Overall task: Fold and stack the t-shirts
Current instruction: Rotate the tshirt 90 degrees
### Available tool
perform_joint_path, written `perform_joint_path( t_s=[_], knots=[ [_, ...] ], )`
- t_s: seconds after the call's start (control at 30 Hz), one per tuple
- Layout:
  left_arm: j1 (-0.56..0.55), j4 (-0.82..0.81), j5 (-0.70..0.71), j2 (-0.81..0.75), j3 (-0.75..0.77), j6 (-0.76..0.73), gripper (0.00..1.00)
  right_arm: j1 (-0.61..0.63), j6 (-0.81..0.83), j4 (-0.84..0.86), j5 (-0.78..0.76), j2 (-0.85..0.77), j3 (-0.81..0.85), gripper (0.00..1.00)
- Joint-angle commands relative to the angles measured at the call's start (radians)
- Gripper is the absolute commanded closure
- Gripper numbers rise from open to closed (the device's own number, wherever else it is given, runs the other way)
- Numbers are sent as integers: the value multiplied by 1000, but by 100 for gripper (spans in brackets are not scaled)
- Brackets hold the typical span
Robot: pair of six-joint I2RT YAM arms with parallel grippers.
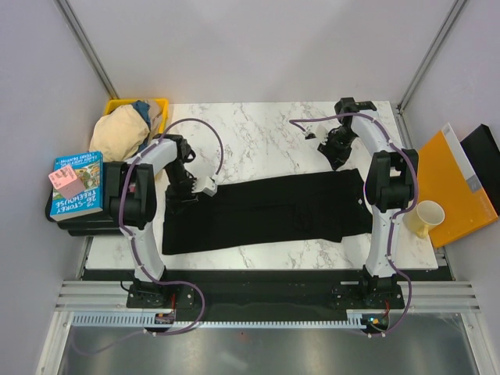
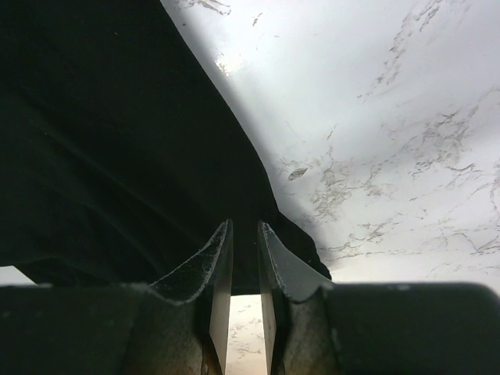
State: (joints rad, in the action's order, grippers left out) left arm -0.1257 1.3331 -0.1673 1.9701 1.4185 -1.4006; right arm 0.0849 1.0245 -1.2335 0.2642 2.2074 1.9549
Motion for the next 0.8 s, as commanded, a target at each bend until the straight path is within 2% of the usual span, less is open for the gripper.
perform_joint_path(
  t_s=[0.0, 0.13, 0.23, 0.27, 0.33, 0.53, 0.77],
  knots=[
    [0, 144, -21, 21, -13, -20, 47, 6, -4, 3, 6, -34, 1, 74],
    [-2, 143, -20, 27, -13, -17, 54, 6, -4, 3, 6, -34, -1, 74],
    [-2, 147, -21, 24, -12, -17, 67, 7, -4, 3, 6, -35, -1, 76],
    [-2, 152, -21, 24, -10, -18, 80, 7, -4, 3, 6, -35, -1, 76],
    [-2, 159, -21, 23, -7, -12, 98, 6, -4, 2, 6, -35, -2, 76],
    [-2, 201, -38, -7, -18, -41, 98, 9, 2, 3, 6, -35, -2, 77],
    [-2, 206, 29, -57, -93, -86, 98, 9, 3, 2, 3, -46, -14, 78]
  ],
)
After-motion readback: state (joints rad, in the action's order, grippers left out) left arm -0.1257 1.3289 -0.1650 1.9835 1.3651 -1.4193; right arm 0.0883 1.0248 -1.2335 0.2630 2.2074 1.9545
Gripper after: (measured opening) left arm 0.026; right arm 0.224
